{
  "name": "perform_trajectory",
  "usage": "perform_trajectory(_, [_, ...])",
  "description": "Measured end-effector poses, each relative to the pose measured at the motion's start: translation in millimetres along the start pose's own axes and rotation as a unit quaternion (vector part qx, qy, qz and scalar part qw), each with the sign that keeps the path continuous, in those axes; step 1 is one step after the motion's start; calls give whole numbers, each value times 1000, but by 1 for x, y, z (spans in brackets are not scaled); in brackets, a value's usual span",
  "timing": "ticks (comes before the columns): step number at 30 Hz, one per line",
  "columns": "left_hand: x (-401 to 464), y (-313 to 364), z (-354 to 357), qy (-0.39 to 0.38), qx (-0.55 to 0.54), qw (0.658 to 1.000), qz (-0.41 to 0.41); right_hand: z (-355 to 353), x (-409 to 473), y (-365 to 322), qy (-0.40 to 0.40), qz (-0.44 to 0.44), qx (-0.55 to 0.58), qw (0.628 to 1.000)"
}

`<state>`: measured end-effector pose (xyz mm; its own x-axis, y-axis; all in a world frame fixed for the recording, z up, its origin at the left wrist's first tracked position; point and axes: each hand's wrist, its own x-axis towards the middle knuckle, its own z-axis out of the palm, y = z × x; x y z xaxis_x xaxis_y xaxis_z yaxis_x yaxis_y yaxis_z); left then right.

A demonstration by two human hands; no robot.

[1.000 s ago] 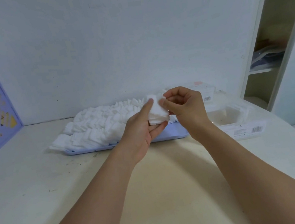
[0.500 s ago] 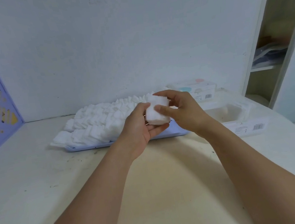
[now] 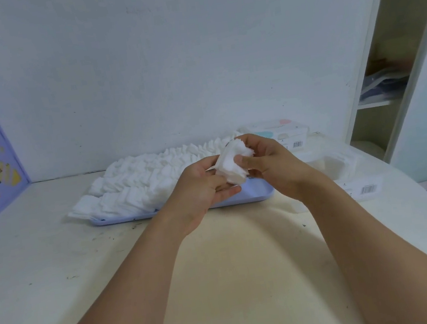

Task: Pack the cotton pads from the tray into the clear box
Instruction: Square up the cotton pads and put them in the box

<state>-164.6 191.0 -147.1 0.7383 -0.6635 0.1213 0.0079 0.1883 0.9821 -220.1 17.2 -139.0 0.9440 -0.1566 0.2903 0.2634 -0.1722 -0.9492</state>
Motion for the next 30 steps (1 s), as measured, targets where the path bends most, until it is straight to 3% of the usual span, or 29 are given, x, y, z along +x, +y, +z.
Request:
perform_trajectory(10, [1, 5, -10, 32, 42, 999, -12, -2, -3, -5, -34, -27, -44, 998])
perform_trajectory(23, [3, 3, -10, 45, -54, 997, -37, -2, -3, -6, 7, -83, -4, 997])
perform_trajectory(30, [3, 2, -7, 91, -79, 992, -26, -3, -3, -5, -24, -67, 7, 997])
